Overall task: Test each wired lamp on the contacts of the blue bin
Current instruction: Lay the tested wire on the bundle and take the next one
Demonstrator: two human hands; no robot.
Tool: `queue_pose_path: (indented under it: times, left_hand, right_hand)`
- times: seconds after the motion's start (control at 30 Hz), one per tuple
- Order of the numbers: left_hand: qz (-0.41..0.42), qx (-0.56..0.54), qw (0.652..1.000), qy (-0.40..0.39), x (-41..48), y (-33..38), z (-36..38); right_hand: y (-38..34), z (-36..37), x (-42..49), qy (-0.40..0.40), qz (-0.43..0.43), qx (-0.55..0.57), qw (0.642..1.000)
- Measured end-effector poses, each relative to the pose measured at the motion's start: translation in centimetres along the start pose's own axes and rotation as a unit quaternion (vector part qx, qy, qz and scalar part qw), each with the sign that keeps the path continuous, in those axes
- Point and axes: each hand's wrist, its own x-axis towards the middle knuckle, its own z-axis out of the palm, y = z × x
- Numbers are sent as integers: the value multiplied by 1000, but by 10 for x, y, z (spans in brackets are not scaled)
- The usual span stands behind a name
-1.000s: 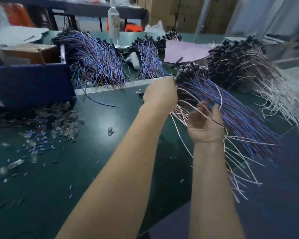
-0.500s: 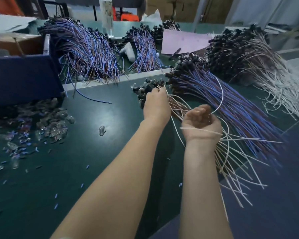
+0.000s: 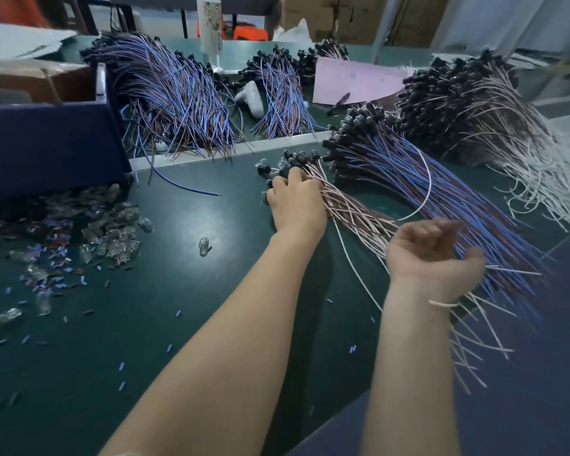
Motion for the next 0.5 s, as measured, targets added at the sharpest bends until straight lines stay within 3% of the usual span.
queue_pose_path:
  times: [0.1, 0.27, 0.43, 0.5]
  left_hand:
    - [9, -26, 1000, -12, -5, 3, -4]
    - [-16, -189, 982, -24, -6, -9, -26]
    - [-154, -416, 896, 7, -11, -50, -69]
    - [-161, -421, 893, 2, -19, -65, -87]
  right_hand:
    - [25, -7, -4, 41, 43, -115, 992]
    - [79, -5, -17, 20, 107, -320, 941]
    - [111, -13, -25, 27, 137, -388, 911]
    - [128, -23, -35, 35, 162, -386, 907]
